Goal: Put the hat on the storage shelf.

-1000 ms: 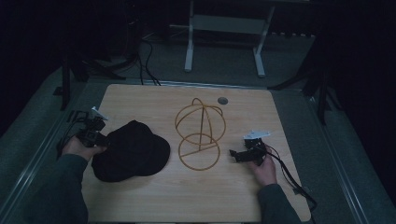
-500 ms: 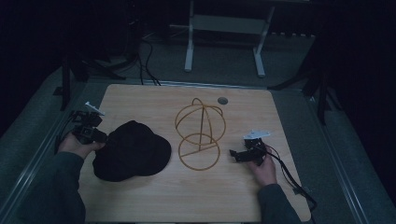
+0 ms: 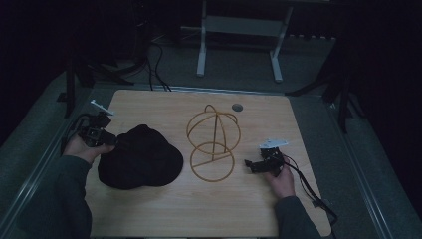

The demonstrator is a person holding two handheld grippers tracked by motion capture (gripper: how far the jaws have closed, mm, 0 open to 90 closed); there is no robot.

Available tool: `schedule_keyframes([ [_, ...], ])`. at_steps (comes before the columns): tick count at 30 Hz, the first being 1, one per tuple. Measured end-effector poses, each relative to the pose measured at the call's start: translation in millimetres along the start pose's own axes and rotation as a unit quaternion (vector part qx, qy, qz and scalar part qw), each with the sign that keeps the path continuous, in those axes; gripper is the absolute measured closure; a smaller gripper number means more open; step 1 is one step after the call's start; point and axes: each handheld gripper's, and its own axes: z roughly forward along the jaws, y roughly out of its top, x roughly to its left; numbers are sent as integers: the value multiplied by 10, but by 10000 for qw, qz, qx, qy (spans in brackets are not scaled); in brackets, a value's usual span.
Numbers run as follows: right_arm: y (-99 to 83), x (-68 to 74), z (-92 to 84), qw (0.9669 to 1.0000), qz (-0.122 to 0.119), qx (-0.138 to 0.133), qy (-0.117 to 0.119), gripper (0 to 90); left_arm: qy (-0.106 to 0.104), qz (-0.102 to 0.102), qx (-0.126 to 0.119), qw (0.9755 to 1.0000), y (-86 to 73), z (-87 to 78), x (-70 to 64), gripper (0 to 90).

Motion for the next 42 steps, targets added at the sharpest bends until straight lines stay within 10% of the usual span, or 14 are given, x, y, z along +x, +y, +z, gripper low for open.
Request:
schedule_keyframes([
  [42,0,1,1,10000,9,-4,-1,102,487,416,59,9979,225,-378,-312,691],
])
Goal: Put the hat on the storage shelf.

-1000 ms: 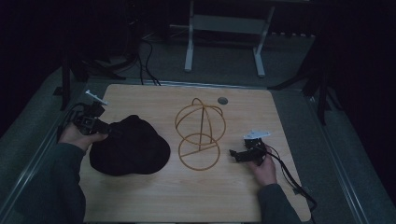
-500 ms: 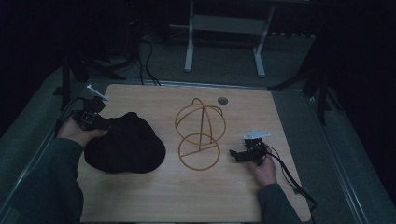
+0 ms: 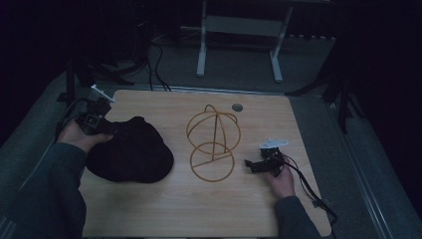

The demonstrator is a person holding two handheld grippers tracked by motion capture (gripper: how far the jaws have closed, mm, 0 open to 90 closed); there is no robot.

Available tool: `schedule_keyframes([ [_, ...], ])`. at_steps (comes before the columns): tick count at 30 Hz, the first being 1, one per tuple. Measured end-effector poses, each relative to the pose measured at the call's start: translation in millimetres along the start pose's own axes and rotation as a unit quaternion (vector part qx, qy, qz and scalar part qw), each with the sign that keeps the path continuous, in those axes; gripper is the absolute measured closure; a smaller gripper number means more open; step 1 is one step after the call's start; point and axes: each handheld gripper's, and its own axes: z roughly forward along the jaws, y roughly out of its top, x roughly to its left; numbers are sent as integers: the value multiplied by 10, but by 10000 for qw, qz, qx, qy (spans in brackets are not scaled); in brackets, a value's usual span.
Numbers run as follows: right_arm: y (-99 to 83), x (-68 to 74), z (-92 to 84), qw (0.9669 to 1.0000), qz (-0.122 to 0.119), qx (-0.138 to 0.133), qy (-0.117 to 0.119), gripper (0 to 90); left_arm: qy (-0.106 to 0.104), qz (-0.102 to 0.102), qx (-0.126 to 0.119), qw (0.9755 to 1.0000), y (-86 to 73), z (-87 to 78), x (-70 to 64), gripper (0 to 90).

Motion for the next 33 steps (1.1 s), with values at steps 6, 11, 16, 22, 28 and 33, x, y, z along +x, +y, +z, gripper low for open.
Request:
schedule_keyframes([
  [6,0,-1,0,10000,-5,1,-1,102,84,61,2,9999,44,-80,-54,690],
  [11,0,-1,0,10000,-6,1,-2,102,133,119,-14,9998,82,-130,-107,690],
  [16,0,-2,-1,10000,-16,6,-1,102,155,170,-1,9997,110,-155,-138,690],
  [22,0,-1,-2,10000,-5,16,3,102,204,247,-6,9995,147,-205,-188,690],
  [28,0,-1,-2,10000,-4,16,3,102,220,322,-3,9992,176,-246,-234,691],
  [33,0,-1,-2,10000,-10,17,2,102,232,385,-2,9990,198,-281,-267,690],
])
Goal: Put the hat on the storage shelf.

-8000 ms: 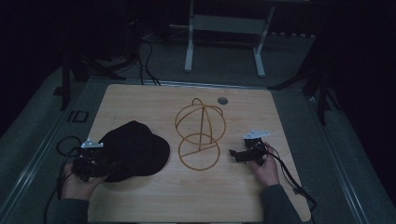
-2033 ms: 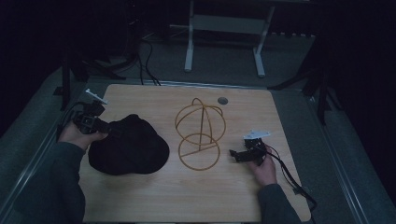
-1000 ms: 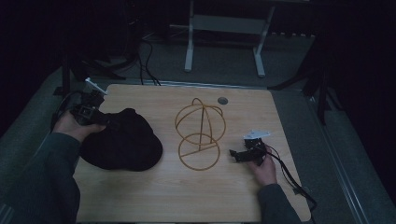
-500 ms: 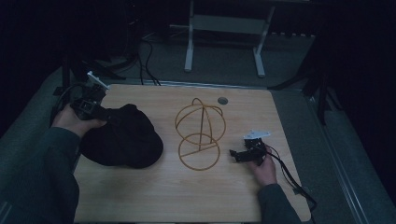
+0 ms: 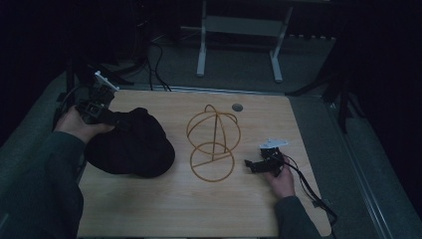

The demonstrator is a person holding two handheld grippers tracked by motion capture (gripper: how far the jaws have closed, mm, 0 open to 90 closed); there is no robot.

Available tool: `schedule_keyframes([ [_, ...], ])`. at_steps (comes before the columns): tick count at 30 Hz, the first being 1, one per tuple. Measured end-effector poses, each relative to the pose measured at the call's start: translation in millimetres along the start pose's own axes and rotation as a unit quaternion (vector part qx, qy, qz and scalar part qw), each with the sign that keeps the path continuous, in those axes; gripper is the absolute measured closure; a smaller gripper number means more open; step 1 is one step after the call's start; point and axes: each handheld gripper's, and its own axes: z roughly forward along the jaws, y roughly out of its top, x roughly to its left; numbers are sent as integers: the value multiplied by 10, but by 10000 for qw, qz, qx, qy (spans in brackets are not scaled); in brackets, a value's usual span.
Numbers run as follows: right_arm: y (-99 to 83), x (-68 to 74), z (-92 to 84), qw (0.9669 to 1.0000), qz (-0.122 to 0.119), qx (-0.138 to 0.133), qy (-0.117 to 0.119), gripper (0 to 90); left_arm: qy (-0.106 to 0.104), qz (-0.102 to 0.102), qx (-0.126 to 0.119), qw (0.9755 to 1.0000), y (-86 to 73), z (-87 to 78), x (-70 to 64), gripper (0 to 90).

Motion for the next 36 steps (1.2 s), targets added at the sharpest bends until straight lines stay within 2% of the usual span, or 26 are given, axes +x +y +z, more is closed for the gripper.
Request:
schedule_keyframes([
  [19,0,0,0,10000,2,-2,1,102,137,175,-99,9997,101,-249,-121,690],
  [36,0,-2,1,10000,-12,-9,-2,102,307,505,-95,9982,240,-421,-296,689],
])
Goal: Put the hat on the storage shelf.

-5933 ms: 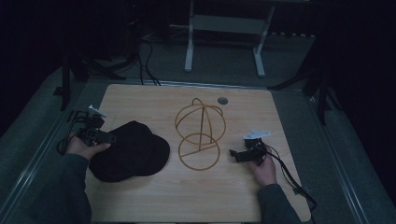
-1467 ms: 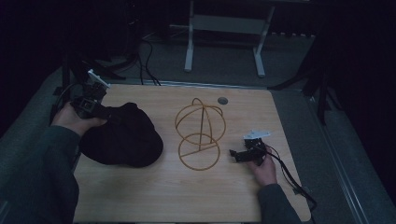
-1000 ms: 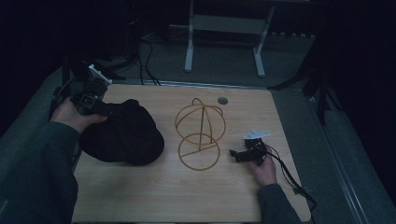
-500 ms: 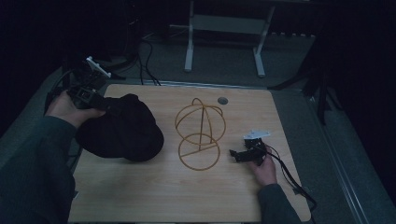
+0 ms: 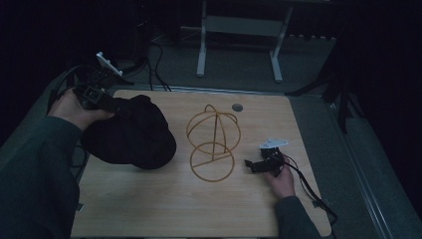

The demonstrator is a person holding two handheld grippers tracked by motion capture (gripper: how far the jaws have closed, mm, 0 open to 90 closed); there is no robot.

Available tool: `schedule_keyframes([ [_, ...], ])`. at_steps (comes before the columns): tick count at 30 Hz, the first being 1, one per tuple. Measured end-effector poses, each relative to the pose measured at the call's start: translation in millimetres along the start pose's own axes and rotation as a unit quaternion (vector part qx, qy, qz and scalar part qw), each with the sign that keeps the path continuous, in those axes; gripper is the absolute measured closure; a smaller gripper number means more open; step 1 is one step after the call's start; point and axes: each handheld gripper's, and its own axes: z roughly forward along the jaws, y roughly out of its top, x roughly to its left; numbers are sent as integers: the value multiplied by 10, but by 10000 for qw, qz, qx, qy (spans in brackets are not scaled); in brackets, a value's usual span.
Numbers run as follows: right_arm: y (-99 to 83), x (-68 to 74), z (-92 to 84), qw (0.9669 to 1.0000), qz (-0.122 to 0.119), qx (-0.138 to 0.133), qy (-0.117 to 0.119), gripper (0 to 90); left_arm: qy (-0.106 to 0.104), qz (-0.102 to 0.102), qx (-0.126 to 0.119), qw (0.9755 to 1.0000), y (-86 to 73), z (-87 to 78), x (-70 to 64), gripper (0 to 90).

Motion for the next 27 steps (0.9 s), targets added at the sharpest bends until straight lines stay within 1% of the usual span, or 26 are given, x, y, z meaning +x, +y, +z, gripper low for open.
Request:
schedule_keyframes([
  [5,0,0,0,10000,-3,-1,0,102,14,85,-31,10000,30,-57,-40,690],
  [7,0,0,0,10000,-4,-1,-1,102,12,80,-37,10000,34,-63,-48,690],
  [16,0,-1,0,10000,-7,2,-1,102,-8,182,-55,9998,76,-131,-93,689],
  [18,0,0,0,10000,-1,-1,0,102,-14,171,-73,9998,81,-146,-99,689],
  [27,0,-1,0,10000,-6,0,-1,102,-38,245,-155,9996,108,-258,-129,689],
])
